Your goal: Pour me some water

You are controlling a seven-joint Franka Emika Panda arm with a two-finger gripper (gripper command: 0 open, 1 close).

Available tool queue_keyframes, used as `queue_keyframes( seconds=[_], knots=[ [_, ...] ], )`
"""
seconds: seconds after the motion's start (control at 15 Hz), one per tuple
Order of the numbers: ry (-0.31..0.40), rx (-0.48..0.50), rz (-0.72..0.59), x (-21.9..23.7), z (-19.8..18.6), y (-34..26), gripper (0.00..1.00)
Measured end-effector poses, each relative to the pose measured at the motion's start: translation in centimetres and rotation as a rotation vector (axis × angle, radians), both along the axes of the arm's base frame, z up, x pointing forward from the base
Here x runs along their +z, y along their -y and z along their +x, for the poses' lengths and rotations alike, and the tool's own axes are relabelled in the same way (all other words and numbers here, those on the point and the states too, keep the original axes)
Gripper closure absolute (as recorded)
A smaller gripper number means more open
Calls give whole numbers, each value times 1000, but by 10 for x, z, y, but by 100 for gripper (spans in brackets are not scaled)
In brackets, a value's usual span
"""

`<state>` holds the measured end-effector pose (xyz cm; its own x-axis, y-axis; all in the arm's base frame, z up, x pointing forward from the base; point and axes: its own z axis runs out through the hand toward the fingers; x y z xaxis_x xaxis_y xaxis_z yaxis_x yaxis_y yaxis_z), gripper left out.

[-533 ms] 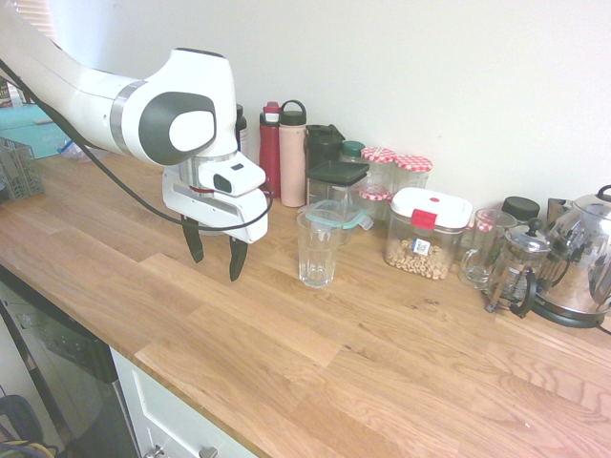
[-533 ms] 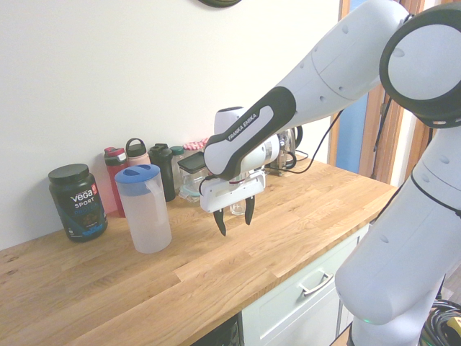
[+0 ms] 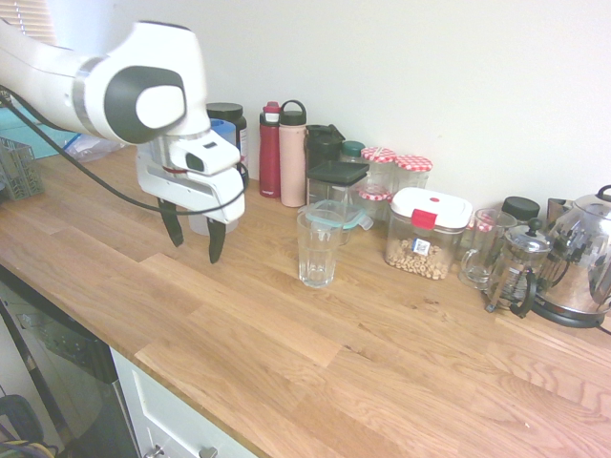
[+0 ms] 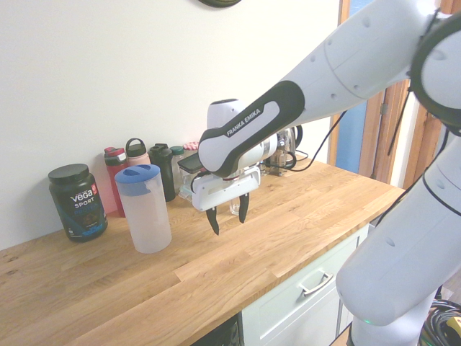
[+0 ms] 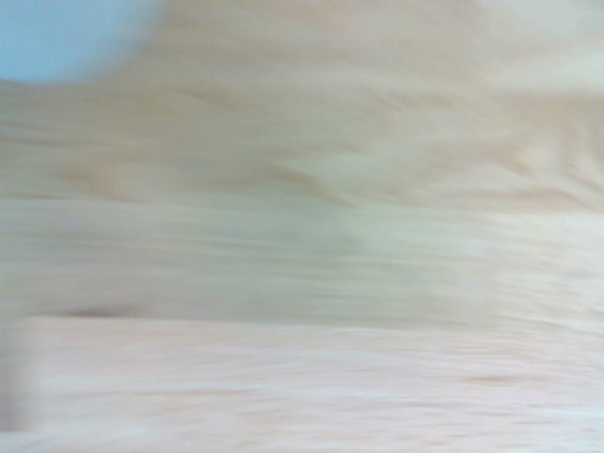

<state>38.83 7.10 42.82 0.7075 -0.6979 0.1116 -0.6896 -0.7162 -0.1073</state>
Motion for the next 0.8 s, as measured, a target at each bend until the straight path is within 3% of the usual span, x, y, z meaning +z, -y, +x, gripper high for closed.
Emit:
queue_keyframes(
  seconds=[0.4, 0.53, 0.8],
  knots=[
    [352, 102, -13, 71, -54, -78, 0],
    [407, 128, -11, 73, -52, -90, 0],
    [435, 125, 5, 72, -18, -95, 0]
  ],
)
